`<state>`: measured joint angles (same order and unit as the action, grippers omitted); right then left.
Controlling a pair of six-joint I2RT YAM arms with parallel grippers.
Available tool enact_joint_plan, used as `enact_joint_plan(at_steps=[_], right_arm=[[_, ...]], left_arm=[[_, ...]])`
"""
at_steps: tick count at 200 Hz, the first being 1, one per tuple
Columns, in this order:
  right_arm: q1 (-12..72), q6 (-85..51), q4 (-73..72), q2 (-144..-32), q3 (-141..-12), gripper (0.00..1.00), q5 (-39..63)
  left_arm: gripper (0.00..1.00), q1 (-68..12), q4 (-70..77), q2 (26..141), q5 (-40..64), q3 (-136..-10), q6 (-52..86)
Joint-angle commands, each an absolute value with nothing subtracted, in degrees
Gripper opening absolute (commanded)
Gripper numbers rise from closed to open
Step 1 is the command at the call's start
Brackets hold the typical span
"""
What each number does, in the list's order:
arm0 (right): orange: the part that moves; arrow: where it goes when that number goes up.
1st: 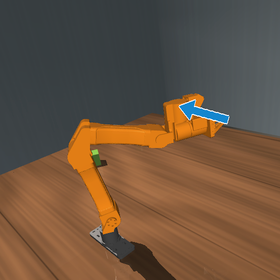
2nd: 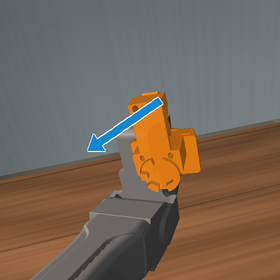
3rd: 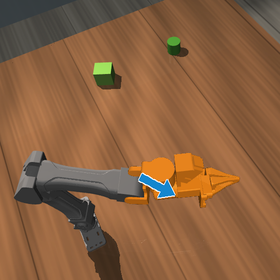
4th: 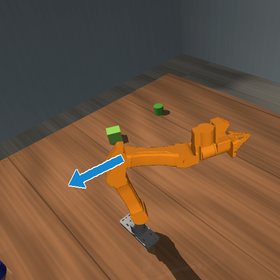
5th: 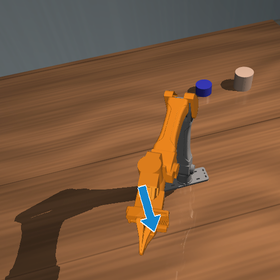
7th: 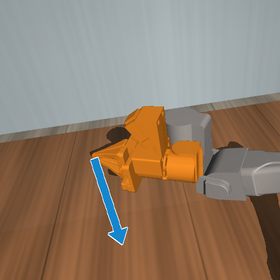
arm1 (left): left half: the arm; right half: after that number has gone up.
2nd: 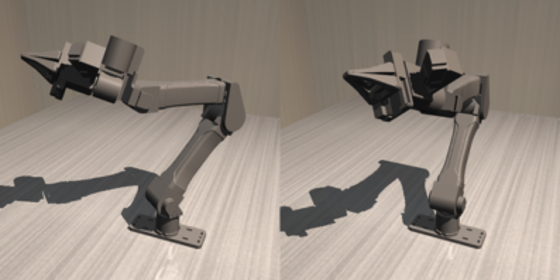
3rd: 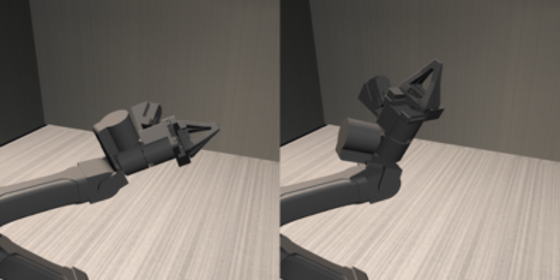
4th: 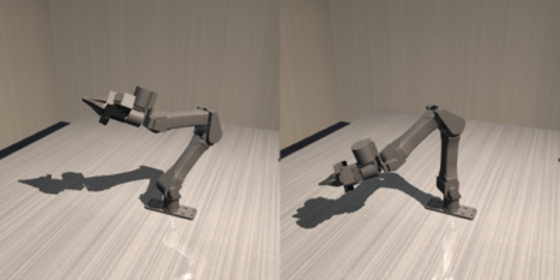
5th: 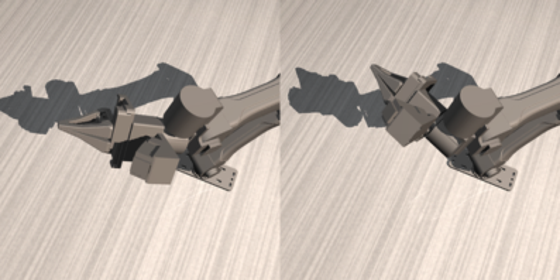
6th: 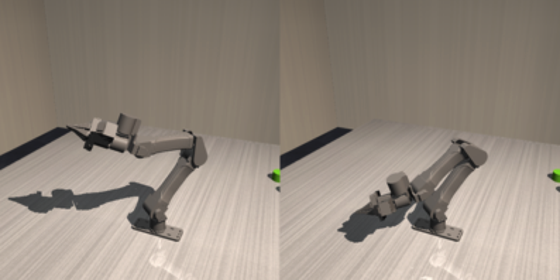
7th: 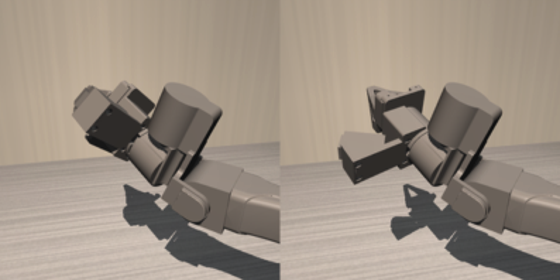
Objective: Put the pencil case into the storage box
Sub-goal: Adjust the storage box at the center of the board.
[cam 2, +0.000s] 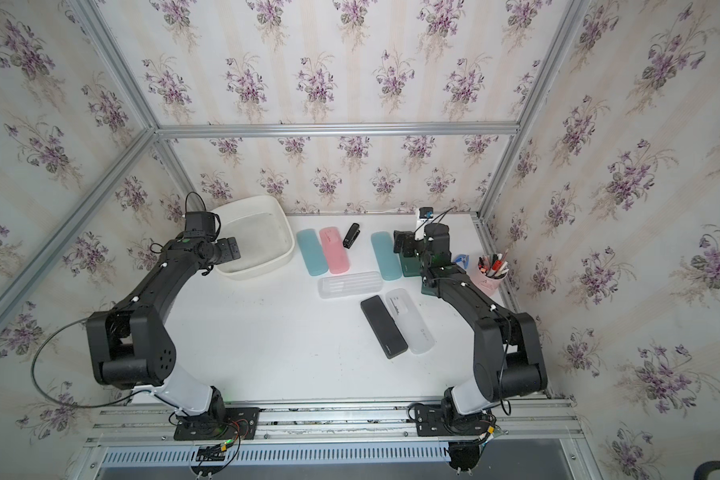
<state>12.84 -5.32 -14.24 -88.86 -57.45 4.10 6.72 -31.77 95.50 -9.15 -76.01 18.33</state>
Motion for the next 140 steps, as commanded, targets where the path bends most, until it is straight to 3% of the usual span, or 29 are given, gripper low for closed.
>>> enact_joint_plan(at_steps=[1,66,140], right_arm=[[14.79,-4.44,-7.99,-91.24,-60.33,1.00,8.02],[17.48,-4.66,-9.14,-92.45,-59.38,1.00,8.42],[20.87,-9.15,-9.39,-92.36,-57.48,1.00,9.45]], left_arm=[[0.99,9.66,-35.75,99.23,-3.43,-75.51,22.69],[0.99,11.34,-32.55,106.21,5.62,-73.63,26.28],[0.99,6.55,-28.30,90.74,9.76,-55.96,32.76]])
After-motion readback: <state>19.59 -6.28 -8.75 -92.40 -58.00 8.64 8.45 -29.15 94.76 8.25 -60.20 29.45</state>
